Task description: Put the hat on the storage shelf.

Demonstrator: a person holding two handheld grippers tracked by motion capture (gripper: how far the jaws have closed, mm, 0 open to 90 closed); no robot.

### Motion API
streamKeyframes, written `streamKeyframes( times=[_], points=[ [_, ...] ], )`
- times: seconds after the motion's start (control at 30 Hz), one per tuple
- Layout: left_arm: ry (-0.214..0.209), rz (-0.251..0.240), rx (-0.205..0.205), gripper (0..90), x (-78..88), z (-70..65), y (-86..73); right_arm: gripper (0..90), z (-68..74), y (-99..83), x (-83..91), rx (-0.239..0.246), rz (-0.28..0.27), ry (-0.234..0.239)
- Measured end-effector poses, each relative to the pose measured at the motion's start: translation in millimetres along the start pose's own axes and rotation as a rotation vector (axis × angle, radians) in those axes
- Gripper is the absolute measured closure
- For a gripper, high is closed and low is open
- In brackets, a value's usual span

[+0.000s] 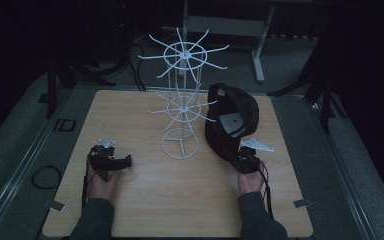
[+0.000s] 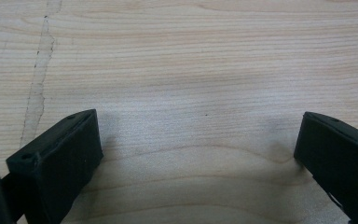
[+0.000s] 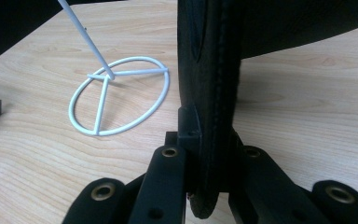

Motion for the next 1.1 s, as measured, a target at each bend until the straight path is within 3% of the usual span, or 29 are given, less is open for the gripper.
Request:
streamKeyframes(
  times=[1.1],
  points=[
    [0.001, -0.003, 0.003, 0.8, -0.2, -0.2, 0.0, 86.5, 4.3, 15.9, 5.9, 0.075, -0.022, -0.019]
  ],
)
Point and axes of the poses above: each handheld gripper's, and its own axes: x roughly backward along the jaws, y roughly out of its top, z roughly to its left, the point moved 1 cm from there along -x, roughly forward along the jaws, and after that the axes turned 13 degrees about -z, right-handed, at the moved point
